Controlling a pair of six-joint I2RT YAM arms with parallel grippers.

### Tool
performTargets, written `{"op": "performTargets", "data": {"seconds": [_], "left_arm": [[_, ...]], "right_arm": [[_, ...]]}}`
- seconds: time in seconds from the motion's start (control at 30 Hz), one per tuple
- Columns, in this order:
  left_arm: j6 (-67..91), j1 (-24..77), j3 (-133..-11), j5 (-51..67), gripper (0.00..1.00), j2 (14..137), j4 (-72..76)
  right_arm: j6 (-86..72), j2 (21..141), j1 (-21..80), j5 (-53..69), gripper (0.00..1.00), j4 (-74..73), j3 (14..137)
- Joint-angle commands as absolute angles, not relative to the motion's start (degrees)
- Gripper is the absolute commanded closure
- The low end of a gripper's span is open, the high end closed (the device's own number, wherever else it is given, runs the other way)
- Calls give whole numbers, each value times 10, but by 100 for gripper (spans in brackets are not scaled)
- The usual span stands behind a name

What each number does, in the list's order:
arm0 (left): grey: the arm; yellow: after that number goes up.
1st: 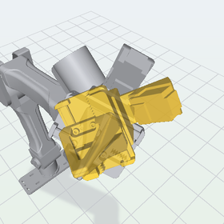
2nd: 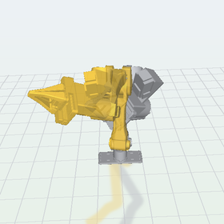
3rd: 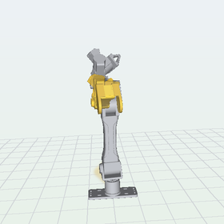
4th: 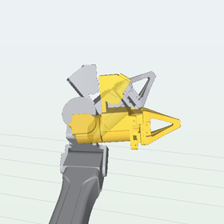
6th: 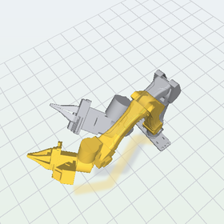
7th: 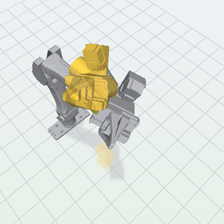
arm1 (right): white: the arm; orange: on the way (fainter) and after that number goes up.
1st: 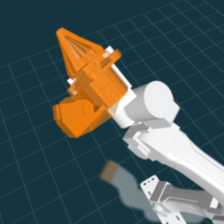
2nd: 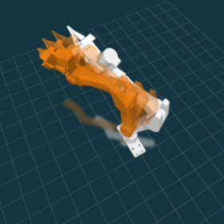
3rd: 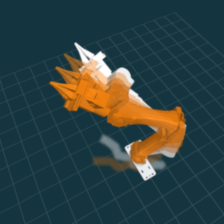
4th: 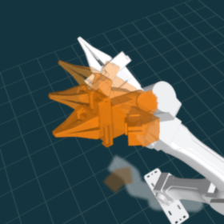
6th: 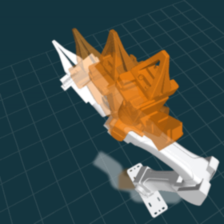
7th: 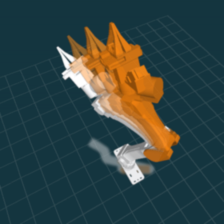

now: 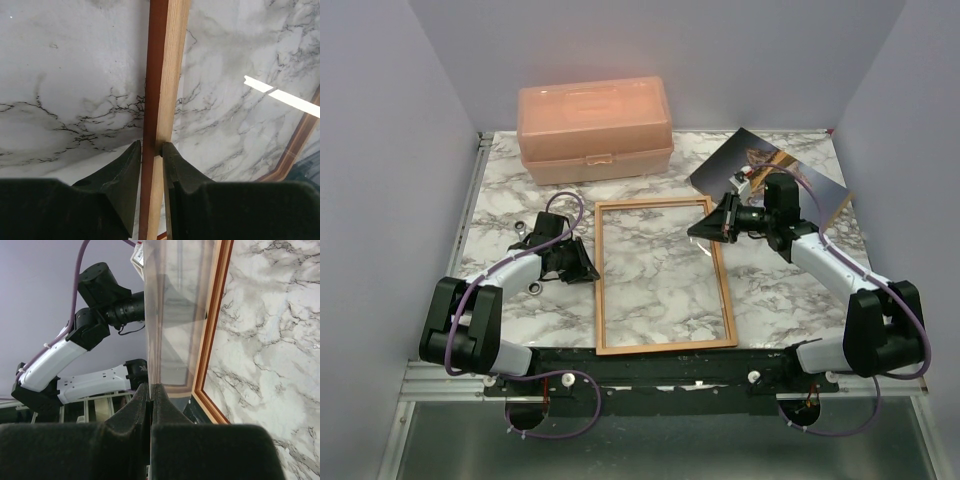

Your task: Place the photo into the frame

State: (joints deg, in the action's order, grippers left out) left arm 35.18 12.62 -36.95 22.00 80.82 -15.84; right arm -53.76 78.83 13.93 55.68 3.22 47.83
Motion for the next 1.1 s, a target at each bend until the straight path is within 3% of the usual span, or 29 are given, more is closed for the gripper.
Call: {"op": "performTargets", "data": {"seconds": [0.0, 1.07], "left_arm": [[342, 134, -368, 214, 75, 824, -164], [341, 138, -370, 212, 77, 829, -165]], "right_arm": [[-538, 794, 145, 551, 99, 57, 470], [-544, 759, 146, 539, 99, 61, 445]]}}
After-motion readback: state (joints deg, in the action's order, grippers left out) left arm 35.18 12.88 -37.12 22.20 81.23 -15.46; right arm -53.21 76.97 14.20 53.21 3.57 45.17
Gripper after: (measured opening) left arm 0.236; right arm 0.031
